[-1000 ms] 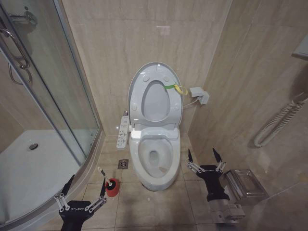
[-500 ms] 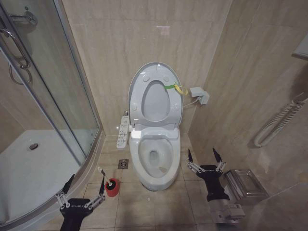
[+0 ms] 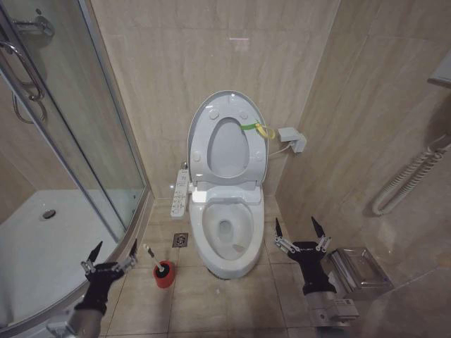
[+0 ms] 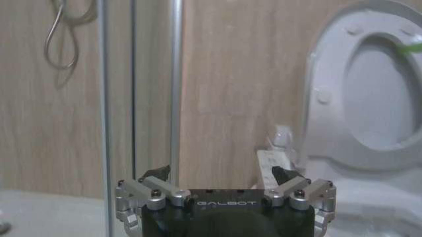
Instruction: Open the toilet lid, clean the toilet bowl with a toilet brush, close the toilet lid, and flush.
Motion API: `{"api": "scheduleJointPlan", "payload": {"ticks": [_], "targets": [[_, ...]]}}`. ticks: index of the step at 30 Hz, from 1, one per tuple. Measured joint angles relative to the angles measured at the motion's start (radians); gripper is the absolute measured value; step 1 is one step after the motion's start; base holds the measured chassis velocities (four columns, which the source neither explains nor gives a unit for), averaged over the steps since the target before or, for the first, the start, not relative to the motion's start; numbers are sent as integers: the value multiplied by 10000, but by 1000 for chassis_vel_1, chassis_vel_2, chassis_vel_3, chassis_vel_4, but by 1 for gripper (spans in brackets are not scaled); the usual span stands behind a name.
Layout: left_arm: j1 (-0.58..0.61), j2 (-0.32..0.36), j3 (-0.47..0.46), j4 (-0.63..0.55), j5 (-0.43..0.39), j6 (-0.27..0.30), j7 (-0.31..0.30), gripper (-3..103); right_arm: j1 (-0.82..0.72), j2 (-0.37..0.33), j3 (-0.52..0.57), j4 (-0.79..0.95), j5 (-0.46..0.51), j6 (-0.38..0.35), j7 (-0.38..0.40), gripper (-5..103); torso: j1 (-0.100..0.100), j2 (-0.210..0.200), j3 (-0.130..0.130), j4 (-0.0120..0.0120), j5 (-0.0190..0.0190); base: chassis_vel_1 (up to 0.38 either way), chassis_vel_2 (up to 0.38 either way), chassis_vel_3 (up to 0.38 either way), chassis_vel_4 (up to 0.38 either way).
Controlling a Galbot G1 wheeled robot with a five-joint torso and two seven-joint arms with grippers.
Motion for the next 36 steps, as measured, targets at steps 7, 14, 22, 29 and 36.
{"api": "scheduleJointPlan", "payload": {"ticks": [7,14,22,29,36], "targets": [[-354,-3,-173,248,-371,153,207,100,0,0,0,0,0,0,1,100,0,0,0,3,1,0,0,0,0],[-42,621,198,-1434,-972,-948,273,100,0,0,0,0,0,0,0,100,0,1,-1,-1,11,0,0,0,0],[0,673,403,-1433,-928,-1228,143,100,0,0,0,0,0,0,1,100,-1,1,-1,1,2,0,0,0,0],[-57,670,467,-754,-755,-1424,127,100,0,0,-1,0,0,0,0,100,-1,1,-1,2,4,0,0,0,0],[-455,626,761,1080,-520,-2235,109,100,0,0,0,0,0,0,1,100,0,0,-1,2,1,0,0,0,0]]}}
